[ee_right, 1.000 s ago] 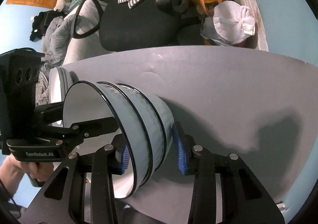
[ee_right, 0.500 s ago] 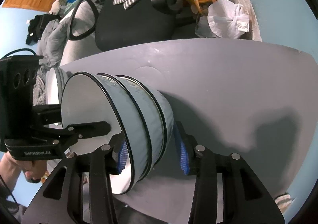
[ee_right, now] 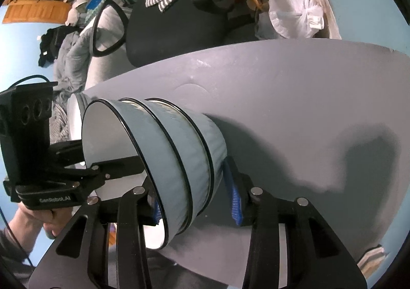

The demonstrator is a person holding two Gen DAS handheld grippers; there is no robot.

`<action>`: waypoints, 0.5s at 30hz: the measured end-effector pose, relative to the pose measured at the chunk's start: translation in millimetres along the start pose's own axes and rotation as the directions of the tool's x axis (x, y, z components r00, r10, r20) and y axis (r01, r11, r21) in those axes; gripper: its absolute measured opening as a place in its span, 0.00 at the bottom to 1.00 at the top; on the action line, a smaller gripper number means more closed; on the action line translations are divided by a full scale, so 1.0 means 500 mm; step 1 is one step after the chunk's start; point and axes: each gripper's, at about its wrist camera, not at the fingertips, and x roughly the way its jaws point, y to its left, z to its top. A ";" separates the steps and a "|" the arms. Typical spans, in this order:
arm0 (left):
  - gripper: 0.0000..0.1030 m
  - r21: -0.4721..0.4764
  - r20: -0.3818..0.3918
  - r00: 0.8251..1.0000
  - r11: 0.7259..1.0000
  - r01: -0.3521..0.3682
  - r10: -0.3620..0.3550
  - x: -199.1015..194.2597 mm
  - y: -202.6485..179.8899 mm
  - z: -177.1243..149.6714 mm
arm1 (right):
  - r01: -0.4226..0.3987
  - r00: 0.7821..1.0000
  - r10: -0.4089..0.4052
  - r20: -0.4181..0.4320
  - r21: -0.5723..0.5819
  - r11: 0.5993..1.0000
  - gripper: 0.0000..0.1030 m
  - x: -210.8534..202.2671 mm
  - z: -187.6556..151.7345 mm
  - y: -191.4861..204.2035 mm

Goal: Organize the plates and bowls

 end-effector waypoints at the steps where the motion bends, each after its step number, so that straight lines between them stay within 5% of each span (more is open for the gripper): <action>1: 0.32 -0.003 0.001 1.000 1.000 -0.001 0.001 0.000 0.000 0.000 | 0.005 1.000 -0.005 0.000 -0.007 1.000 0.36 0.000 -0.001 0.003; 15: 0.29 0.000 -0.003 0.998 0.998 -0.064 0.064 -0.012 -0.007 -0.005 | 0.049 0.999 -0.049 -0.003 -0.035 0.998 0.28 -0.005 -0.010 0.020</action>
